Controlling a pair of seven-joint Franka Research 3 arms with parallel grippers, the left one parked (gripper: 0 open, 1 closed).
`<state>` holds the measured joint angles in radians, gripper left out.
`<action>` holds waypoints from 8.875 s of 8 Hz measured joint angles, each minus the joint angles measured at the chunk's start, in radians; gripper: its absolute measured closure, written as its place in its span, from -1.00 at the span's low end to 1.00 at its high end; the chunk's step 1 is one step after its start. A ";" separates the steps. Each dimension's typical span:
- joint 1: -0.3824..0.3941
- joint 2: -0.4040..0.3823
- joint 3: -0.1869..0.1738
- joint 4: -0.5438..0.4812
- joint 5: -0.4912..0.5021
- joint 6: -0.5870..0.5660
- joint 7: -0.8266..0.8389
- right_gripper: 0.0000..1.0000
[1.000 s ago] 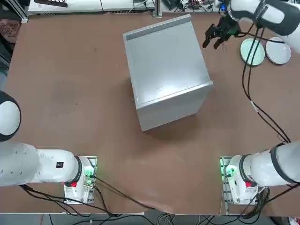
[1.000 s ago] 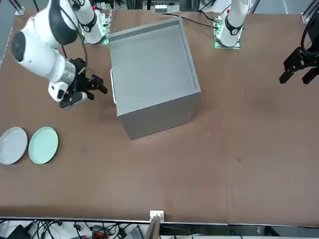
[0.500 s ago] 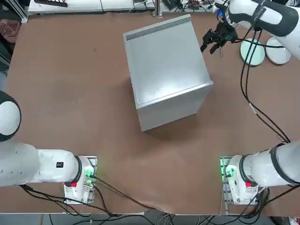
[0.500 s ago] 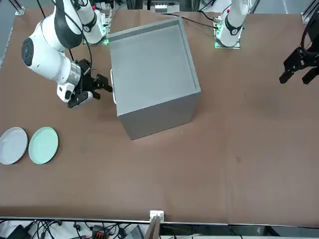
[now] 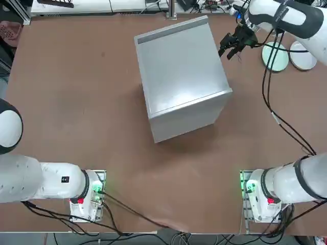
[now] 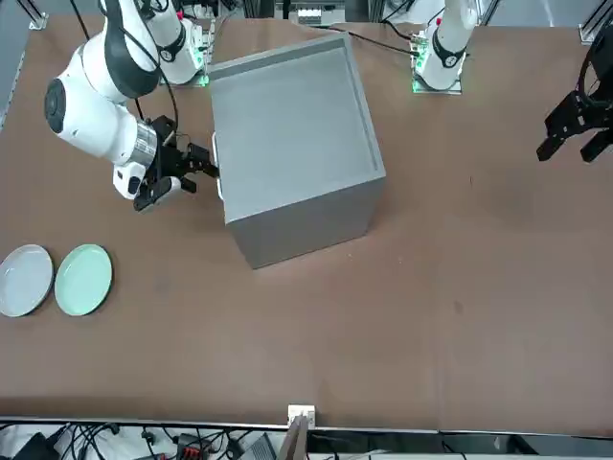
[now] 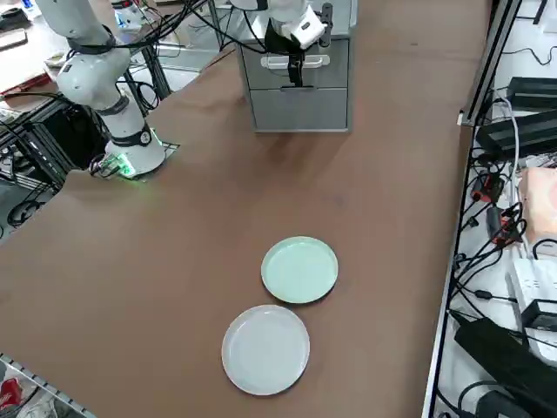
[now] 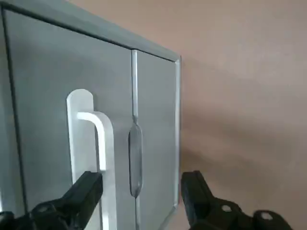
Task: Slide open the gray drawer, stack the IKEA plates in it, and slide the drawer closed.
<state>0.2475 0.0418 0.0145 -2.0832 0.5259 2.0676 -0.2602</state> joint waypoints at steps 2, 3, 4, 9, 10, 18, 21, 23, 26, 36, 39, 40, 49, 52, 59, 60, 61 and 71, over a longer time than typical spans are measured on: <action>0.009 0.008 0.000 0.000 0.031 0.000 -0.013 -1.00; 0.014 0.009 0.000 0.000 0.040 0.000 -0.015 -1.00; 0.020 0.013 0.001 0.000 0.042 0.001 -0.016 -1.00; 0.025 0.050 -0.005 0.001 0.046 0.004 -0.063 -1.00; 0.025 0.051 -0.005 0.001 0.046 0.003 -0.069 -1.00; -0.154 0.057 -0.022 0.009 -0.043 -0.031 -0.250 -1.00; -0.226 0.059 -0.023 0.023 -0.087 -0.051 -0.279 -1.00; -0.272 0.066 -0.023 0.034 -0.099 -0.058 -0.310 -1.00; -0.333 0.071 -0.022 0.054 -0.152 -0.068 -0.329 -1.00; -0.605 0.232 -0.033 0.445 -0.293 -0.277 -0.200 -0.98; -0.681 0.402 -0.043 0.444 -0.361 -0.041 -0.023 -0.84; -0.684 0.448 -0.056 0.444 -0.378 0.026 0.038 -0.80; -0.679 0.670 -0.078 0.444 -0.384 0.277 0.409 -0.47; -0.677 0.685 -0.077 0.445 -0.384 0.299 0.411 -0.06; -0.674 0.569 -0.033 0.478 -0.383 0.146 0.392 0.99; -0.672 0.507 -0.017 0.497 -0.383 0.059 0.390 0.99; -0.669 0.439 0.002 0.518 -0.383 -0.031 0.384 0.99; -0.390 -0.051 0.125 0.411 -0.338 -0.521 0.374 1.00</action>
<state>-0.1426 -0.0094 0.1399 -1.6717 0.1876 1.5467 0.1143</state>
